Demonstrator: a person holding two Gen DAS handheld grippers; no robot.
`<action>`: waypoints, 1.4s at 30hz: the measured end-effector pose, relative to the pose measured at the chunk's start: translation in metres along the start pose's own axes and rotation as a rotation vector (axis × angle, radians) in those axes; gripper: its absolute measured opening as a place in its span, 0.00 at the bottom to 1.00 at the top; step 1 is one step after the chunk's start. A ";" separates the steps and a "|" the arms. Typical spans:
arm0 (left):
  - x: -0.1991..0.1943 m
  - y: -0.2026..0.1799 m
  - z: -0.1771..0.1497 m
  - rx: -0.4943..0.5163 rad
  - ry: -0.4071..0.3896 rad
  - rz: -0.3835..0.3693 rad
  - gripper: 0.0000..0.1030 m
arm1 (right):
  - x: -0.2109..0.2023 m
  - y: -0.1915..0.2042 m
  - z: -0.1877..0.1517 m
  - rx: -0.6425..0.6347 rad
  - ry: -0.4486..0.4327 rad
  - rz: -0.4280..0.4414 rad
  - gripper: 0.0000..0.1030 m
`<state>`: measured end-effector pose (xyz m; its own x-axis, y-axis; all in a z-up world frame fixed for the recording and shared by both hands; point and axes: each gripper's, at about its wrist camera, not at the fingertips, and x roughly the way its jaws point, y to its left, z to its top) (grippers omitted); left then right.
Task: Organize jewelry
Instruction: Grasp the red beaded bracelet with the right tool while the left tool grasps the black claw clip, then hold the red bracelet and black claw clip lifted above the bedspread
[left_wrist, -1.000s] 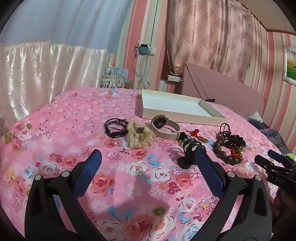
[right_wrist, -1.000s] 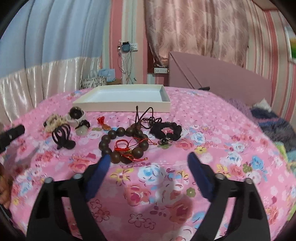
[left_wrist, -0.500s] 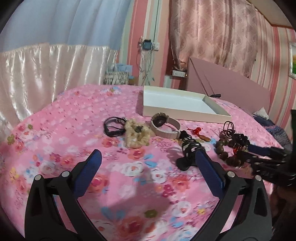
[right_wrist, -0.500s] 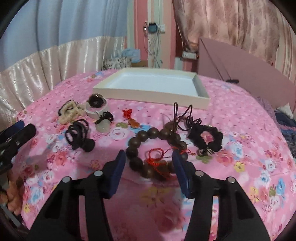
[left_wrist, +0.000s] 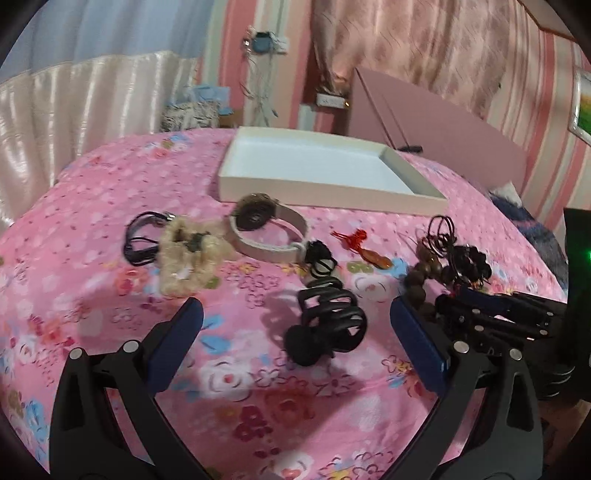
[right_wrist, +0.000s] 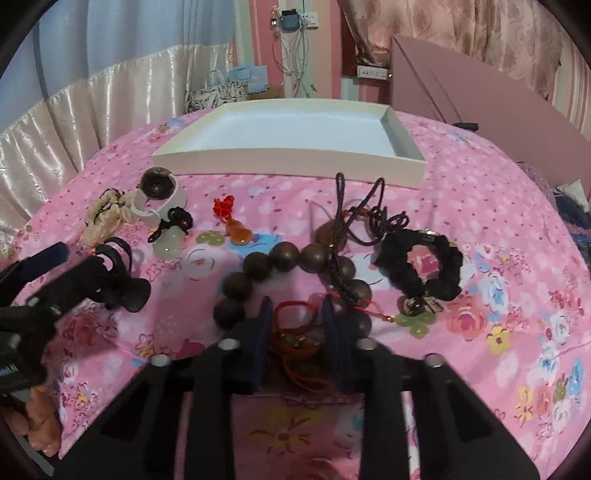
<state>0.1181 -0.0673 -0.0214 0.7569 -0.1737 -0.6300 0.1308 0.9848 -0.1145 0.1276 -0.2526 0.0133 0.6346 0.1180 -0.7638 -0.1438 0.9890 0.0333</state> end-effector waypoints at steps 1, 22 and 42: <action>0.002 -0.001 0.000 0.005 0.007 -0.004 0.97 | 0.001 -0.001 0.000 0.001 0.005 0.010 0.17; 0.029 -0.010 -0.001 0.023 0.118 -0.054 0.33 | -0.012 -0.003 0.000 0.013 -0.070 0.054 0.08; -0.030 -0.023 -0.005 0.112 -0.161 0.039 0.32 | -0.047 -0.002 -0.006 0.007 -0.251 -0.005 0.08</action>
<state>0.0891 -0.0851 -0.0039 0.8545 -0.1409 -0.4999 0.1626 0.9867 -0.0002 0.0940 -0.2606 0.0451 0.8039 0.1306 -0.5802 -0.1354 0.9902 0.0353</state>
